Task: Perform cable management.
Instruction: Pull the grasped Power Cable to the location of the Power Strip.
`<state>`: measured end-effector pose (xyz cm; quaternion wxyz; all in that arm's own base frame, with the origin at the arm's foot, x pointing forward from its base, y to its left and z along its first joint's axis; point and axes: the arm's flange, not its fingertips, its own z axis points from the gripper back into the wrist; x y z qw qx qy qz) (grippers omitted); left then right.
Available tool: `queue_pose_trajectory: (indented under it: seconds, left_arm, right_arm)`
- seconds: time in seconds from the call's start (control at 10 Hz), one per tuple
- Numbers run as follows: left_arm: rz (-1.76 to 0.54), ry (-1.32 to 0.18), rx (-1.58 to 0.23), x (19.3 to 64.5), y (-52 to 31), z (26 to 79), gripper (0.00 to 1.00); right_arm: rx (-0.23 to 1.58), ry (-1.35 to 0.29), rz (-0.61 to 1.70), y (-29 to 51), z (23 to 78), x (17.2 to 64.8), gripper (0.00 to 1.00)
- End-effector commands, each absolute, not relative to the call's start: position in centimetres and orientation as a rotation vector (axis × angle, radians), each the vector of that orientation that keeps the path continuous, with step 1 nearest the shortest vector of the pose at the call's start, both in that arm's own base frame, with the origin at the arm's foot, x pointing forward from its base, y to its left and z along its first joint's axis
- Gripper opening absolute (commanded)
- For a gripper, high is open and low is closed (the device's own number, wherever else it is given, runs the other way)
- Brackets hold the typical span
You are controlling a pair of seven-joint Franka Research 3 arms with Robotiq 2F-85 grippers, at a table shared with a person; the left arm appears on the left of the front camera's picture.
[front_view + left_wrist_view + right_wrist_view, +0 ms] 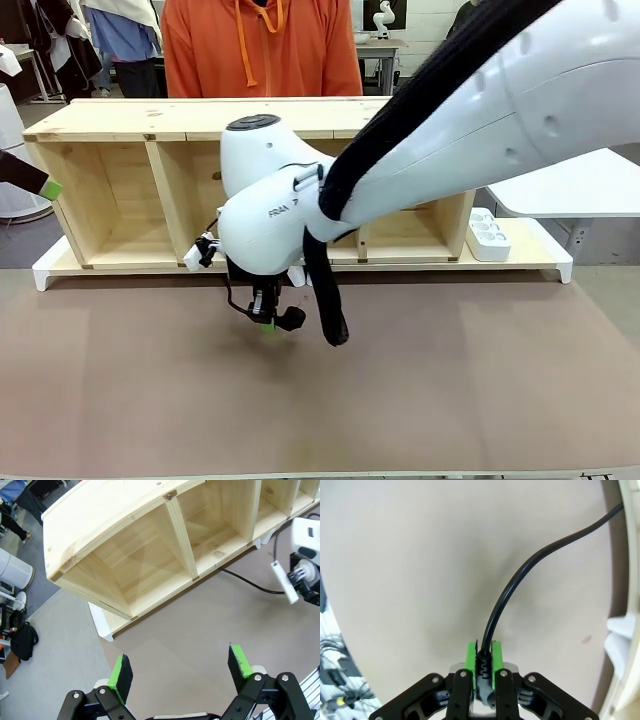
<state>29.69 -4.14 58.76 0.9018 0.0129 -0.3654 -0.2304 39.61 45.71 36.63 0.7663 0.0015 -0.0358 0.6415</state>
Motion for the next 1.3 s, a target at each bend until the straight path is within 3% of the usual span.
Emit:
queue_pose_trajectory:
  seconds: [0.0, 1.2]
  left_arm:
    - [-0.475, -0.757, 0.027, 29.8, -4.1, 58.7, 1.00]
    - [-0.475, -0.757, 0.027, 29.8, -4.1, 58.7, 1.00]
  right_arm:
    - [0.056, -0.127, 1.346, 41.4, 37.7, 36.0, 0.15]
    - [-0.045, -0.213, 1.014, 29.2, 41.6, 24.6, 0.15]
